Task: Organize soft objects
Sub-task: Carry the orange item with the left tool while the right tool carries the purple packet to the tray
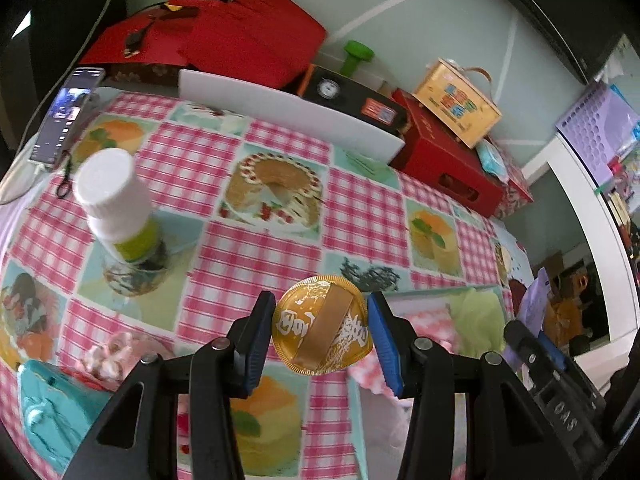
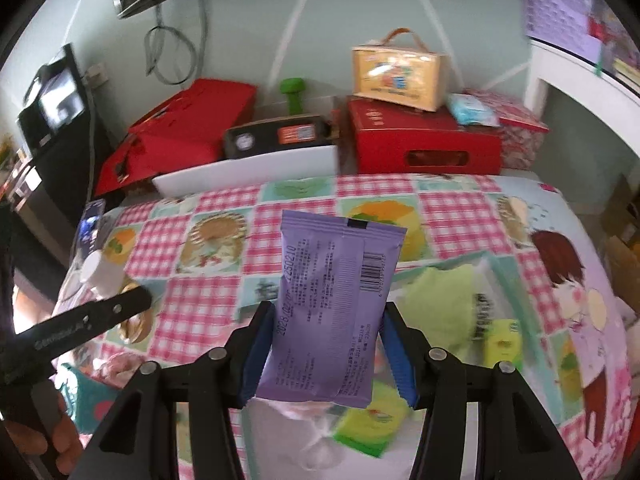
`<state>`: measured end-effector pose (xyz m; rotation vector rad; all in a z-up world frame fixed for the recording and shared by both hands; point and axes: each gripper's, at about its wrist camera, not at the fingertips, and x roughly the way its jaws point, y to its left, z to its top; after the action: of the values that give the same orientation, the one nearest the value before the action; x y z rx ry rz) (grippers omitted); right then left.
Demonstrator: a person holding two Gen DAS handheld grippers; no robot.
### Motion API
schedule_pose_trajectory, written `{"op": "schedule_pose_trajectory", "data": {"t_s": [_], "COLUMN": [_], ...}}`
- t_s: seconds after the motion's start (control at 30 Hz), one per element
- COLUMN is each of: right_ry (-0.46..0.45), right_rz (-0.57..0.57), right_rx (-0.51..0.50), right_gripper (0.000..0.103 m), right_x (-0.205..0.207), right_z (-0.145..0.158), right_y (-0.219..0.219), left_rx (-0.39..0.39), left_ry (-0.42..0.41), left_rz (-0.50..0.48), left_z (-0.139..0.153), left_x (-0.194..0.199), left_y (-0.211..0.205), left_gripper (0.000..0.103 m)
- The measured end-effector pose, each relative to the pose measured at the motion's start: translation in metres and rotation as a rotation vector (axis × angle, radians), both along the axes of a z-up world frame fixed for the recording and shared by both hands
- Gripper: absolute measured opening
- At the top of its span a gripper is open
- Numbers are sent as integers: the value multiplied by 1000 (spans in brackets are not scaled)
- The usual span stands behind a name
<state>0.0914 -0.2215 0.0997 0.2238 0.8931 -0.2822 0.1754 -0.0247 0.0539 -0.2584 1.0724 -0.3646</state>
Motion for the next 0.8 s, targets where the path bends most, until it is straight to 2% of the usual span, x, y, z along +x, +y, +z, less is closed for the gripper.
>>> {"op": "schedule_pose_trajectory", "data": {"t_s": [0.13,0.5,0.63,0.8], "right_ry": [1,3,11,41], "right_rz": [-79,-270,-295,-256], "right_rx": [7,-2,12,35], "right_gripper": [56,56,56,56], "right_x": [-13,-53,-59,-48], "right_z": [0,3,-1,-16], "right_y": [-32,-102,-115,-110], "left_rx": [-21,-7,14,33], "left_ry": [8,0,-3,-3], "left_rz": [-77,-259,-293,-335], "left_z": [1,3,-1,-8], "left_x": [-7,-32,-37,-43], "left_y": [-24,-86,-100,-117], "left_gripper": [49,49,49,49]}}
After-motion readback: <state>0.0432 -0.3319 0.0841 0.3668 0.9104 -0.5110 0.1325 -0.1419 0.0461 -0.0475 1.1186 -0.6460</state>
